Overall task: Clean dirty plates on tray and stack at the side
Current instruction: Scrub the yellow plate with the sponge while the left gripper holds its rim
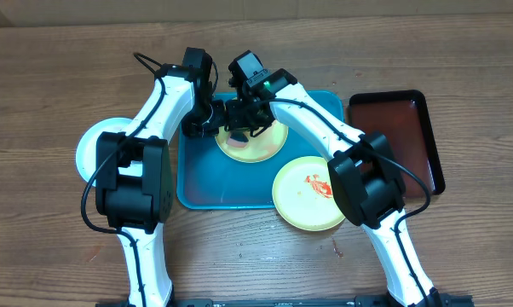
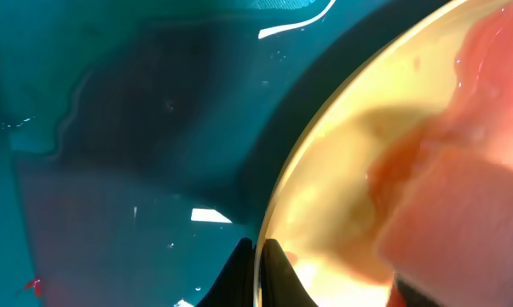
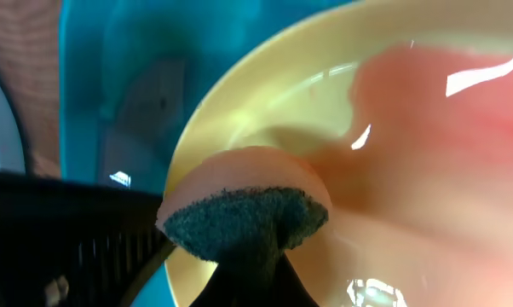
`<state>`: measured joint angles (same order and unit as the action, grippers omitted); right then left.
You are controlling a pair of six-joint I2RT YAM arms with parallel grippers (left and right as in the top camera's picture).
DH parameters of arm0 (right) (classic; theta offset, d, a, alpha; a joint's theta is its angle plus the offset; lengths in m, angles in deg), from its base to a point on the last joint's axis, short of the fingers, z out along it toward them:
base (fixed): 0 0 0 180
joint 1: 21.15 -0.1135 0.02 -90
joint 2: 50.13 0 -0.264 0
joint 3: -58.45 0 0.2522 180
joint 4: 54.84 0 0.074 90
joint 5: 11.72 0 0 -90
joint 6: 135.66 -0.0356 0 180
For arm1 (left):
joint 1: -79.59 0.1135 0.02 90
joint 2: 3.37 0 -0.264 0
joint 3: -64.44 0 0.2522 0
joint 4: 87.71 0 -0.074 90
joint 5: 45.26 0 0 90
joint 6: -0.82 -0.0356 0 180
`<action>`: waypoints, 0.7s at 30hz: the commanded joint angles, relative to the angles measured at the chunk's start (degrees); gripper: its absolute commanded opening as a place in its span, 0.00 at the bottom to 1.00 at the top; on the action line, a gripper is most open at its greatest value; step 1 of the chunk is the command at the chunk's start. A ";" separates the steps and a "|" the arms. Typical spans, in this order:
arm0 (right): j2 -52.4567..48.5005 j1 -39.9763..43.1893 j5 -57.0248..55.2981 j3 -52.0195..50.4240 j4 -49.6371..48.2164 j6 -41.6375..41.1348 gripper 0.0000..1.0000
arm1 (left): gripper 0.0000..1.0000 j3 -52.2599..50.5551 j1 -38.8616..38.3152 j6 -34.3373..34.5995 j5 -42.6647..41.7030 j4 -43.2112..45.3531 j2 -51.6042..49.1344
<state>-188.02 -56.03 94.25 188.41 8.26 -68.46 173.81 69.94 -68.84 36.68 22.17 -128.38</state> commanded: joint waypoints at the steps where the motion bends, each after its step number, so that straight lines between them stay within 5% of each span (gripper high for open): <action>1: 0.37 0.24 -1.11 -2.91 -2.36 -2.80 0.04 | 0.04 -0.02 0.42 -1.07 0.96 0.00 1.73; 11: 0.37 -0.26 0.57 -5.38 -5.35 -2.95 0.04 | 0.04 -0.02 0.42 -1.07 0.98 -0.02 1.73; 21: 0.35 -0.15 -11.98 -5.38 1.90 -1.18 0.04 | 0.04 -0.02 0.42 -1.09 1.01 0.00 1.73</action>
<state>-187.52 -56.20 89.77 183.80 8.04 -70.98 173.81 69.94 -68.86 36.77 22.10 -128.38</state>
